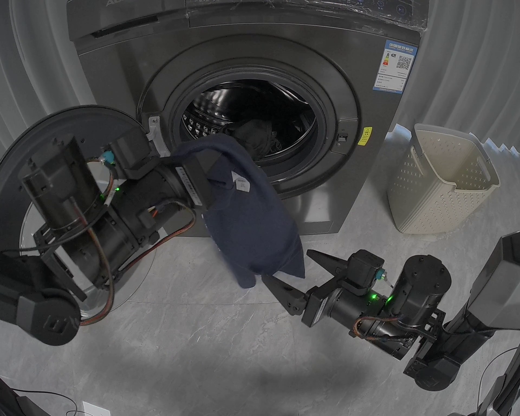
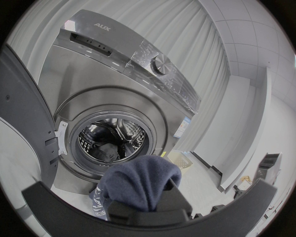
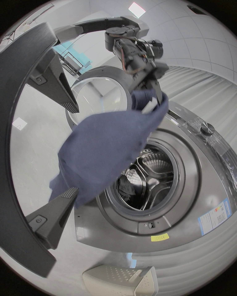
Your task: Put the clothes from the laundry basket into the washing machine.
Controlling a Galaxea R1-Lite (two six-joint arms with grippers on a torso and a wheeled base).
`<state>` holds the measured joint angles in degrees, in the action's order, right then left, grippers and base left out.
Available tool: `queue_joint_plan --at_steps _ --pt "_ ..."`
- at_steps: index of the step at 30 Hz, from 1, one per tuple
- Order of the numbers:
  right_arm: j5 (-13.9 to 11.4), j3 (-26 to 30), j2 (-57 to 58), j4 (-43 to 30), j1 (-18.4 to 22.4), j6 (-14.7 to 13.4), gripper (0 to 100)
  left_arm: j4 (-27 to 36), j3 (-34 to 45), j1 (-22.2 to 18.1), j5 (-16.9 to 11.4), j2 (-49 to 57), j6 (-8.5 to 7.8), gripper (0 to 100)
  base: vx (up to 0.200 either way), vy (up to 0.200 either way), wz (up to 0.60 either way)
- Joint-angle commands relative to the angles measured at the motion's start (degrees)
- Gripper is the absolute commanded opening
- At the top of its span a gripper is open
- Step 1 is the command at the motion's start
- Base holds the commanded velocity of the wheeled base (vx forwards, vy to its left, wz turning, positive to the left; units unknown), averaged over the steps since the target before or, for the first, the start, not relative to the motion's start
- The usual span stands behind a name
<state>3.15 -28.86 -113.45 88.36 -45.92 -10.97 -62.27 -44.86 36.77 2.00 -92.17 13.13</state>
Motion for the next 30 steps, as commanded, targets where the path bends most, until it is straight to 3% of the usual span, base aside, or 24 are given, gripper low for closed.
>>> queue_joint_plan --at_steps 1,7,14,30 --pt "0.02 -0.06 -0.11 -0.03 -2.68 0.42 100 0.04 -3.57 0.06 2.31 -5.39 0.05 0 0.000 0.000 0.00" --pt "0.02 -3.31 -3.45 -0.03 -3.12 1.57 100 0.13 -6.91 0.06 3.54 -8.29 0.05 0 0.000 0.000 0.00" --pt "-0.07 -12.72 -8.19 -0.64 -2.86 2.97 100 0.04 -10.60 1.38 6.00 -10.75 0.05 0 0.000 0.000 0.00" --pt "-0.16 -28.45 -17.34 -4.07 0.83 5.17 100 0.13 -10.60 2.34 6.97 -10.04 0.58 0 0.000 0.000 0.00"
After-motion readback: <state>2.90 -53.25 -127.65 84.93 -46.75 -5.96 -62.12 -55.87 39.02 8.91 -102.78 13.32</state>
